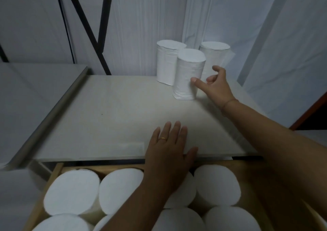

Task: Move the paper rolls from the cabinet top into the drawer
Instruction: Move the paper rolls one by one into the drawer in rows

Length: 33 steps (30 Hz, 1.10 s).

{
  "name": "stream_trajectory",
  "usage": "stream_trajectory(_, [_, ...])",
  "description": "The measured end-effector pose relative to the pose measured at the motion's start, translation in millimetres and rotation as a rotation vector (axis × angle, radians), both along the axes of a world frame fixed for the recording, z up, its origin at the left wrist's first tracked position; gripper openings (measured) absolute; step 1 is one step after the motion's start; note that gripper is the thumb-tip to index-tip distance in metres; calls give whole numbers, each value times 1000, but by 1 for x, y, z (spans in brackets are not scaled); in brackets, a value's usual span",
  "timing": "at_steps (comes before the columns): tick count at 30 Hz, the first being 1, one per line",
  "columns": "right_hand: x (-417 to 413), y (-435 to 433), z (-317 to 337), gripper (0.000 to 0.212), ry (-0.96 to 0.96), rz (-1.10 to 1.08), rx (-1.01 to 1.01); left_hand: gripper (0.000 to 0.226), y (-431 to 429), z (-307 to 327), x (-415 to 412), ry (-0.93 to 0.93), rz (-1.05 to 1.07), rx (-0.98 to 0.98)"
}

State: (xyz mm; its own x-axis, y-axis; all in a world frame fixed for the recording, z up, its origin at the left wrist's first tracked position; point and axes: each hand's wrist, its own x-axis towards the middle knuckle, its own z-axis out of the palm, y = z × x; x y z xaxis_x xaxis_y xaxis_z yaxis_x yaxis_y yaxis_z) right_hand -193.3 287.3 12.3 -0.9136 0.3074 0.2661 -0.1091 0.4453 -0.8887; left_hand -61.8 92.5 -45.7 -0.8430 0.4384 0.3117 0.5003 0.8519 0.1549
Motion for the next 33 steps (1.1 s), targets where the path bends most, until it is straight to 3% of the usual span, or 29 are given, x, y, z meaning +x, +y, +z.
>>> stream_trajectory(7, [-27,-16,13,117,-48,217,-37,66,-1,-1,0,3,3,4])
stream_trajectory(17, [-26,-20,22,101,28,206,-79,63,0,-2,0,32,-1,9])
stream_trajectory(24, [54,0,25,100,6,263,-30,71,-2,-3,0,-4,-8,-28])
stream_trajectory(33, [190,39,36,105,-95,260,47,62,-1,-4,-1,-4,24,-125])
